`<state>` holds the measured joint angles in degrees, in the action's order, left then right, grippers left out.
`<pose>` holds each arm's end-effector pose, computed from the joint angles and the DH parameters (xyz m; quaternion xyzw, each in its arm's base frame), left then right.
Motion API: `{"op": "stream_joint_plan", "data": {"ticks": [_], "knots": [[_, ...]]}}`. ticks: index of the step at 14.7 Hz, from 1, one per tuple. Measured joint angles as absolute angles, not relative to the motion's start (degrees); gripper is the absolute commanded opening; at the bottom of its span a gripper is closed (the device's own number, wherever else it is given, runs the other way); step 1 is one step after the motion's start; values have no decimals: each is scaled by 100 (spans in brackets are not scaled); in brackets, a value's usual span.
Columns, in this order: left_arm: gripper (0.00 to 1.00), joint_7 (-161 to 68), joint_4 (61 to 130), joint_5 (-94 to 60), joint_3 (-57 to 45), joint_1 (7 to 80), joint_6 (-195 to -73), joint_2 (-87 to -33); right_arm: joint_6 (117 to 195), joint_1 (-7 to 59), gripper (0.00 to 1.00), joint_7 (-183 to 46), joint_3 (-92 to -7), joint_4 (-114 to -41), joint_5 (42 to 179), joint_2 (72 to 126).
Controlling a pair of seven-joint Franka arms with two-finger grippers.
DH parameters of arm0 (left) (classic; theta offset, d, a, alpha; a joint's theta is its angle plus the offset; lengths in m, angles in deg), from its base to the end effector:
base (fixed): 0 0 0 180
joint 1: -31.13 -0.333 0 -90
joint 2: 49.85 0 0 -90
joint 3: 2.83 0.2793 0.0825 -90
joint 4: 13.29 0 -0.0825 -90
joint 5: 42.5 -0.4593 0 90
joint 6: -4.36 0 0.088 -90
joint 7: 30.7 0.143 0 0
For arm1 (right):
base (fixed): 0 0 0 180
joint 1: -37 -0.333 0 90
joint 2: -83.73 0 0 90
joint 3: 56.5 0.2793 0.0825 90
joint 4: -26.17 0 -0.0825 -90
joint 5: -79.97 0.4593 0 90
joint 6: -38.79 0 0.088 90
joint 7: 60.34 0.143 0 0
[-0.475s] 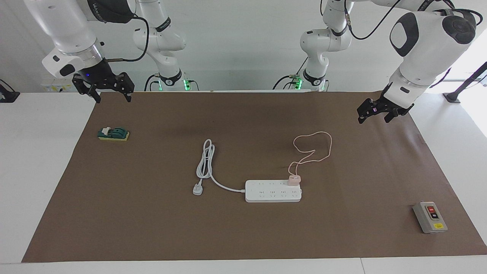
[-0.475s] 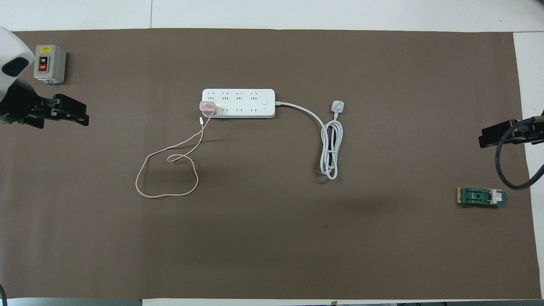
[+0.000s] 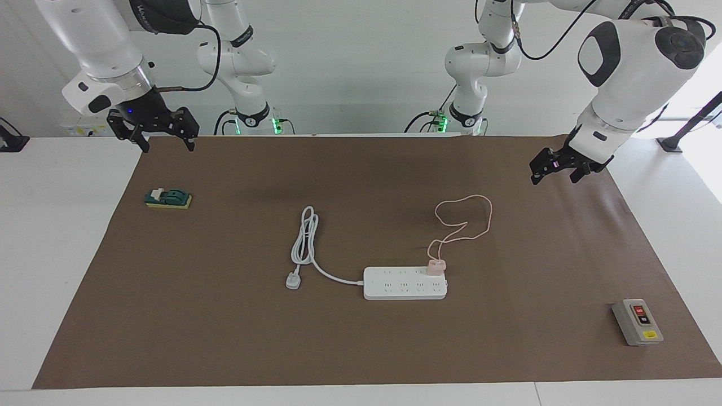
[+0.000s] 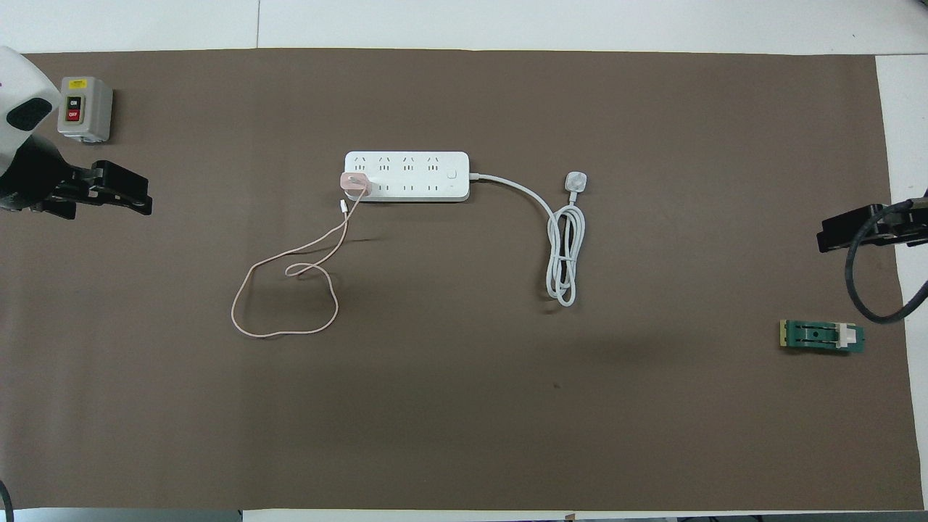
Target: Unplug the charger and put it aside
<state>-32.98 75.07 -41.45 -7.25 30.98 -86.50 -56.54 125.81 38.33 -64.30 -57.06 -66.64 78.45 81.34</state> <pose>0.6546 -0.0497 0.4938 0.9991 -0.0168 -0.0371 0.0115 0.6096 -0.0241 0.5467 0.9993 0.0178 -0.0303 0.0115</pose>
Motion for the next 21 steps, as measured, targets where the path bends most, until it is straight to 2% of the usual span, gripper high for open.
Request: {"op": "stream_joint_plan", "data": {"ticks": [8,13,18,21], "knots": [[100,-5132,7506,-4146,-739,3108,-8686,-5909,12476,3813,100,-6182,-5680,-6831,8099,8106],[100,-7594,7506,-4145,-764,3480,-9290,-6319,13352,3557,100,-4715,-5630,-7636,8869,8193],[100,-10833,7498,-4147,-781,3968,-10386,-7015,14326,3154,100,-2707,-5620,-7797,10013,9044],[100,-12110,7482,-4147,-788,4216,-10519,-7253,14920,2781,100,-1399,-5615,-7787,10802,9519]]}}
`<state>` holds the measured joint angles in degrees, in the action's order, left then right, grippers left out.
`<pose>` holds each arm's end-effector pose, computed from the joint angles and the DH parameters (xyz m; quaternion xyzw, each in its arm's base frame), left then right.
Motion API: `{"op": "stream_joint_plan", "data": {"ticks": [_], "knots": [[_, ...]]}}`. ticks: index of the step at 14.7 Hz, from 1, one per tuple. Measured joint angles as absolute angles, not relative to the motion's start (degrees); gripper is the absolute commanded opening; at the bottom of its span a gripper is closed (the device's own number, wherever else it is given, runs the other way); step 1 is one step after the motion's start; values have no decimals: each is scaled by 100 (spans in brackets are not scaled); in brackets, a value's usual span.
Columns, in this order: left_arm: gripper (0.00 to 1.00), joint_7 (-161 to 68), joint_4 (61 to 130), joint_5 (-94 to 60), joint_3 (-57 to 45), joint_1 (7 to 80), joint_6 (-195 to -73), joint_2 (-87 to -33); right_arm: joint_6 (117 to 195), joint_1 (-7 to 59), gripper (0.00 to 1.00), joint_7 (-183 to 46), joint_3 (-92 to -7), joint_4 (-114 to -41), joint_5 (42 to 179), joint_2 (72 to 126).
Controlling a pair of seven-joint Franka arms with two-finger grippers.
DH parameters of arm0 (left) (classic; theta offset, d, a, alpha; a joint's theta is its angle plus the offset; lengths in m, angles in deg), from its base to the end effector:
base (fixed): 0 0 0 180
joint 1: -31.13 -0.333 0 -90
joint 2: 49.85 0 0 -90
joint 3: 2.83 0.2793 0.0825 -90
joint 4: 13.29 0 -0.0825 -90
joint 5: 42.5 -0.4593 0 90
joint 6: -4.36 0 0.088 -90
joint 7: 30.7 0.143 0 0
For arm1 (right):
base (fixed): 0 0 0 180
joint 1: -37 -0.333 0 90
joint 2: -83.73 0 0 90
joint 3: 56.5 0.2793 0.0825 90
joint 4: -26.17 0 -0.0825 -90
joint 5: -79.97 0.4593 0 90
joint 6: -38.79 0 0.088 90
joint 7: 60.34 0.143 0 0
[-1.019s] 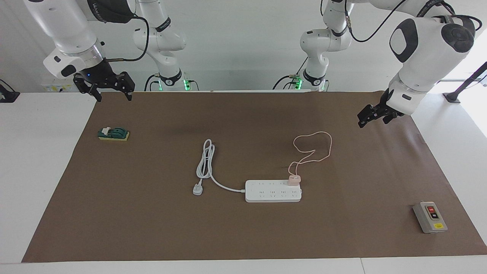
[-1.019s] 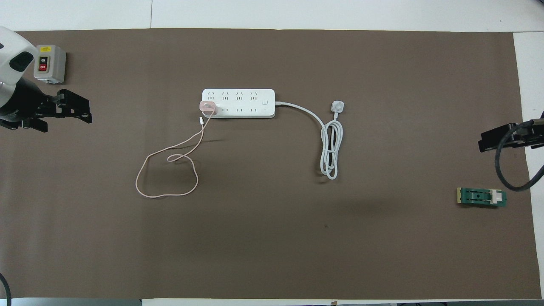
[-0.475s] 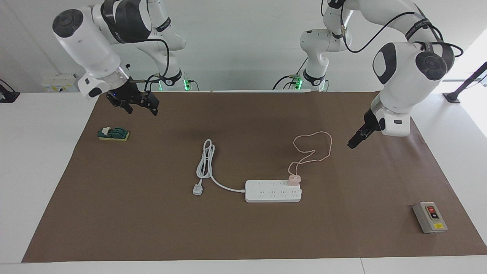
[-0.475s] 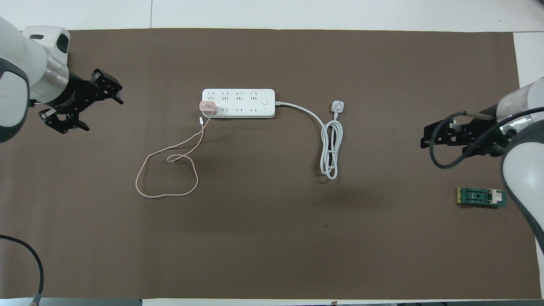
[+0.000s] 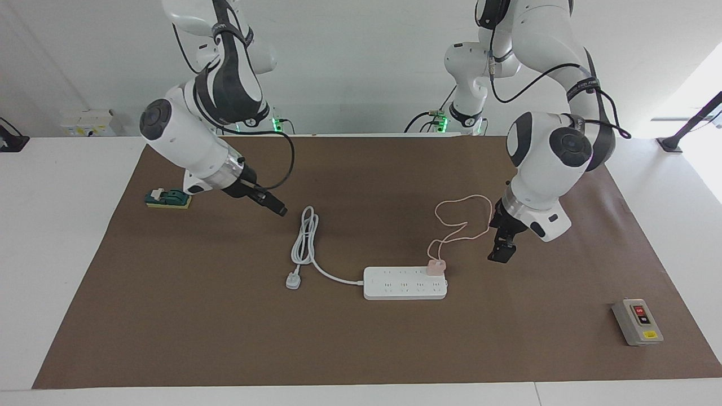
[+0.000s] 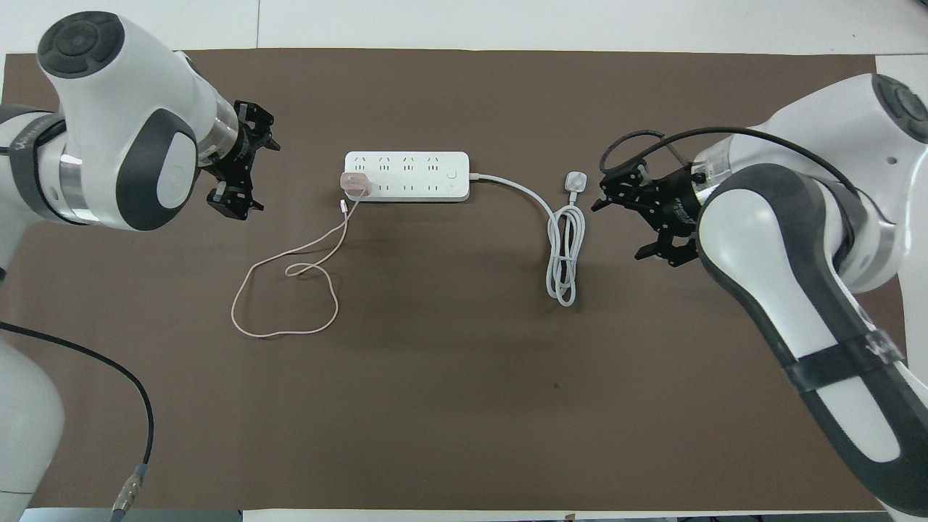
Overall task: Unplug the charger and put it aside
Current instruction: 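Reach the left gripper to the pink charger while the right gripper reaches the strip, then grasp the pink charger with the left gripper while the right gripper holds the strip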
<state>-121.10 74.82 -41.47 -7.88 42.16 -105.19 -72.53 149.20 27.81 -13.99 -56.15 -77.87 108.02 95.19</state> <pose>0.6997 -0.1987 0.3292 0.7928 0.6088 -0.0264 0.0071 0.6494 0.1583 0.3278 -0.8897 0.3957 0.1429 0.1774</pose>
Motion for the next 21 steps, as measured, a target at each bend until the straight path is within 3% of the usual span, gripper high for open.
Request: {"op": "stream_joint_plan", "data": {"ticks": [6,13,21], "knots": [[100,-13681,7476,-4290,-787,4747,-10716,-7620,15028,2360,100,524,-5613,-6995,12043,10575],[100,-14194,7312,-4308,-778,5022,-10956,-7935,15582,2070,100,663,-5614,-6865,13417,11317],[100,-14241,7246,-4311,-776,5038,-11238,-8080,15703,1863,100,1237,-5617,-5745,13592,12370]]}}
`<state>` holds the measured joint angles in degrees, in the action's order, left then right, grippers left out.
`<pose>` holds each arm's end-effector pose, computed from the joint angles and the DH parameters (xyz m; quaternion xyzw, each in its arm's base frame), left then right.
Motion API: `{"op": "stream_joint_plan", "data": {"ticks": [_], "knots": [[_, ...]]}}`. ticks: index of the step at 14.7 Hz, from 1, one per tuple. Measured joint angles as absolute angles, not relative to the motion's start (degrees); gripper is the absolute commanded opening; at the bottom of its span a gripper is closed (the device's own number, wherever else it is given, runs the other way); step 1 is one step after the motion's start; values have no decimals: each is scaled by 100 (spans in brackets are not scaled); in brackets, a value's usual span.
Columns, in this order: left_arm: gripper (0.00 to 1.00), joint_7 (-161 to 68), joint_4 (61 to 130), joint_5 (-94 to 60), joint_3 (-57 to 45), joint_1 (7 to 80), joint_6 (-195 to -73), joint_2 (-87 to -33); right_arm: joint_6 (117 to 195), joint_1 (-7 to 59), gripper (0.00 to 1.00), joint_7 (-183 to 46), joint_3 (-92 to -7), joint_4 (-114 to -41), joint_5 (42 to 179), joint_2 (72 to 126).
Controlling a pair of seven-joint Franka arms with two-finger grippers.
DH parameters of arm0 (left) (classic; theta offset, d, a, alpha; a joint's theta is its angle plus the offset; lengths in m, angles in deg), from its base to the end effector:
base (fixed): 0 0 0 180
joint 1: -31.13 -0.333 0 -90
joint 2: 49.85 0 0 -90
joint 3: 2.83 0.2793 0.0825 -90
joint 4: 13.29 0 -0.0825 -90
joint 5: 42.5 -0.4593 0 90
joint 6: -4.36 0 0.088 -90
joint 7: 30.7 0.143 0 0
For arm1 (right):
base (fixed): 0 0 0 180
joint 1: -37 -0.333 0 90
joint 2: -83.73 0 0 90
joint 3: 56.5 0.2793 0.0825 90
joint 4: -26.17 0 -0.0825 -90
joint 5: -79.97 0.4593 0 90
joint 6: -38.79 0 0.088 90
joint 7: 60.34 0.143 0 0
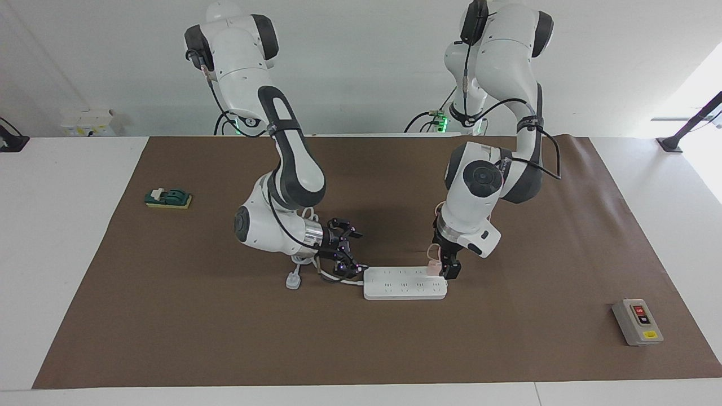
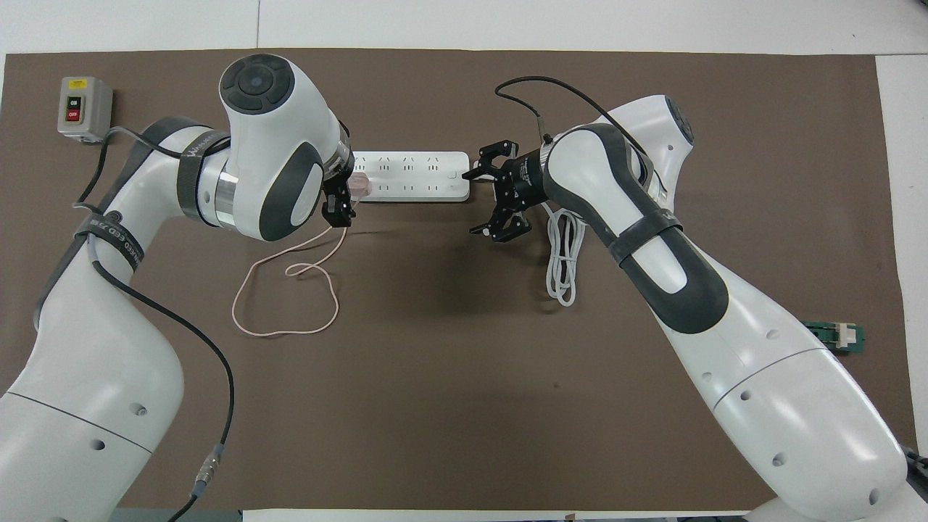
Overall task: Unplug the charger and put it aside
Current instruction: 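Grasp the pink charger with the left gripper while the right gripper holds the strip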
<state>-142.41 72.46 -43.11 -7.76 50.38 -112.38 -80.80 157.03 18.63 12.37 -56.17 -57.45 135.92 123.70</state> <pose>0.6869 -0.3011 0.2558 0.7195 0.6943 -0.0156 0.0077 0.7031 0.3112 0.1893 -0.6755 0.6153 0.3181 0.2526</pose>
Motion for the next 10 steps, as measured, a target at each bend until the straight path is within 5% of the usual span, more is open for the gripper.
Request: {"op": "stream_joint_plan", "data": {"ticks": [6,10], "knots": [[100,-14287,7244,-4327,-778,5040,-11371,-8227,15703,1861,100,1249,-5647,-4789,13592,13104],[61,-14289,7242,-4389,-783,5066,-11377,-8227,15714,1818,100,1249,-5635,-4489,13592,13391]]}}
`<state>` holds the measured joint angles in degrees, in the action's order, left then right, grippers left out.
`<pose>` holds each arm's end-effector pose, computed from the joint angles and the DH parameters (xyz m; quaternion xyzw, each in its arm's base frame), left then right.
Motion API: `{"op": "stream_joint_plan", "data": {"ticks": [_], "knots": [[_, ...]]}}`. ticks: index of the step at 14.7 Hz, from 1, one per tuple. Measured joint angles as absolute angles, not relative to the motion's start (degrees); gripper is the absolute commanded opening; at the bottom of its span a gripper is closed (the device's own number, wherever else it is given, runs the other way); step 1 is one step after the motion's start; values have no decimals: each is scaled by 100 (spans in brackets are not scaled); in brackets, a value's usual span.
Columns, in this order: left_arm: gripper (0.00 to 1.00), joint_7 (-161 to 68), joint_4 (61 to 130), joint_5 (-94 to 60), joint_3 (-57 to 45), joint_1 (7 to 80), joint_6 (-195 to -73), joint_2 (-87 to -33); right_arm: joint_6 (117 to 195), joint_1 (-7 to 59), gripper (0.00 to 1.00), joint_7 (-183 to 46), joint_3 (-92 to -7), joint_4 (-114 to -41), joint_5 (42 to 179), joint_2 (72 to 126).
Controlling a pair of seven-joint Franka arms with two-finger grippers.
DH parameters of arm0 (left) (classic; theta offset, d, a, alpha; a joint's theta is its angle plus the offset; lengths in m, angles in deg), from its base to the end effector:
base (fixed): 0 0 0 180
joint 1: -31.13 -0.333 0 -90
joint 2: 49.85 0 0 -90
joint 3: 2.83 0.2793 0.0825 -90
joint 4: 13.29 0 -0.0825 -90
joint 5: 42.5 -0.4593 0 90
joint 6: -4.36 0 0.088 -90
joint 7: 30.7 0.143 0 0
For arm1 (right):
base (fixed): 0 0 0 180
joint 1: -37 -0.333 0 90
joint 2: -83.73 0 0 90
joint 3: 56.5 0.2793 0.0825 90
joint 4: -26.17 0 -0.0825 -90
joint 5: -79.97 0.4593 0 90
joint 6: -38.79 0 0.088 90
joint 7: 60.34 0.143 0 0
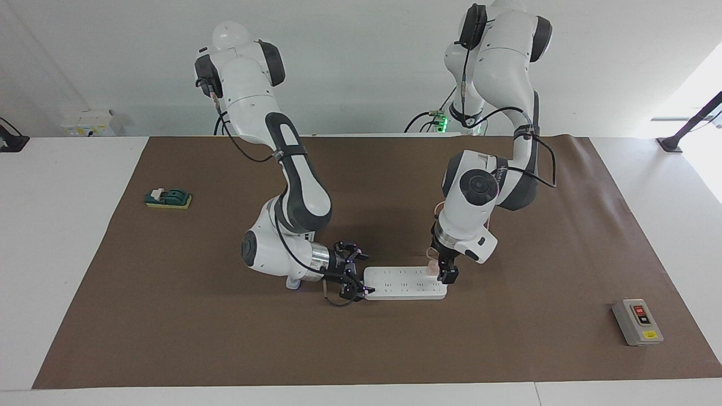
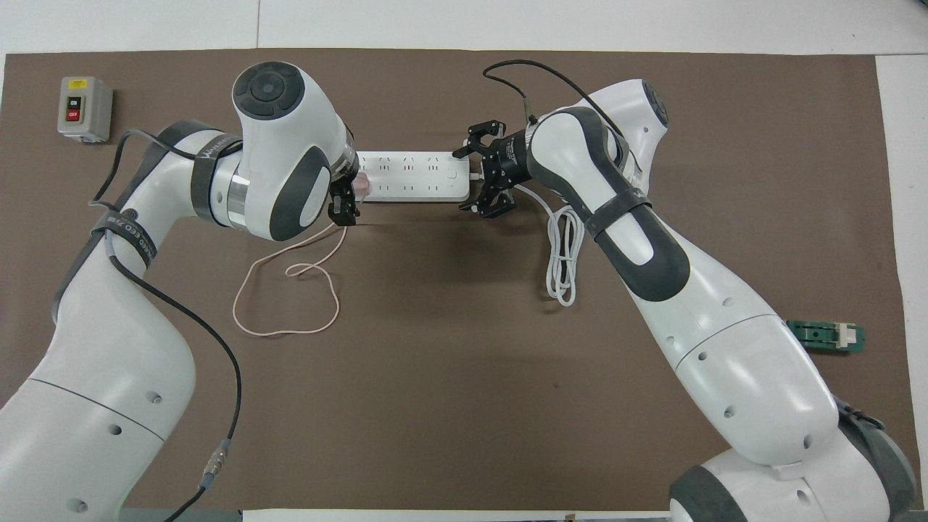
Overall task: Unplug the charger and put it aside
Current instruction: 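Grasp the pink charger with the left gripper while the right gripper holds the strip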
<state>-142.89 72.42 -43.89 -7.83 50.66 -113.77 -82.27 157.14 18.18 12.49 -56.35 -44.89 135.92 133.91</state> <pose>0.6869 -0.3048 0.2391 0.7206 0.6932 -0.0114 0.0057 0.7367 0.3264 0.1653 -0.6809 0.6078 0.3085 0.2679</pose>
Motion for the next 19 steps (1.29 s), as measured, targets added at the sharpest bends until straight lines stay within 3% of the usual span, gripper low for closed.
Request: {"op": "stream_joint_plan", "data": {"ticks": [1,2,3,4,12,13,15,16,19], "knots": [[50,-14295,7242,-4415,-780,5094,-11379,-8227,15736,1795,100,1250,-5636,-4446,13592,13420],[34,-14301,7242,-4431,-780,5119,-11380,-8227,15775,1777,100,1252,-5635,-4422,13592,13437],[12,-14306,7242,-4441,-780,5135,-11381,-8227,15806,1764,100,1252,-5635,-4403,13592,13451],[0,-14306,7238,-4461,-776,5146,-11414,-8227,15812,1759,100,1252,-5635,-4377,13592,13466],[0,-14305,7214,-4518,-761,5152,-11513,-8246,15812,1760,100,1252,-5672,-4003,13430,13725],[0,-14304,7214,-4523,-761,5153,-11513,-8246,15812,1759,96,1252,-5672,-3982,13405,13746],[0,-14304,7213,-4536,-761,5158,-11511,-8247,15808,1757,66,1252,-5672,-3975,13382,13764],[0,-14304,7212,-4541,-761,5159,-11510,-8247,15809,1755,56,1252,-5672,-3976,13374,13765],[0,-14301,7211,-4550,-761,5162,-11505,-8248,15801,1757,53,1269,-5675,-3974,13370,13761]]}}
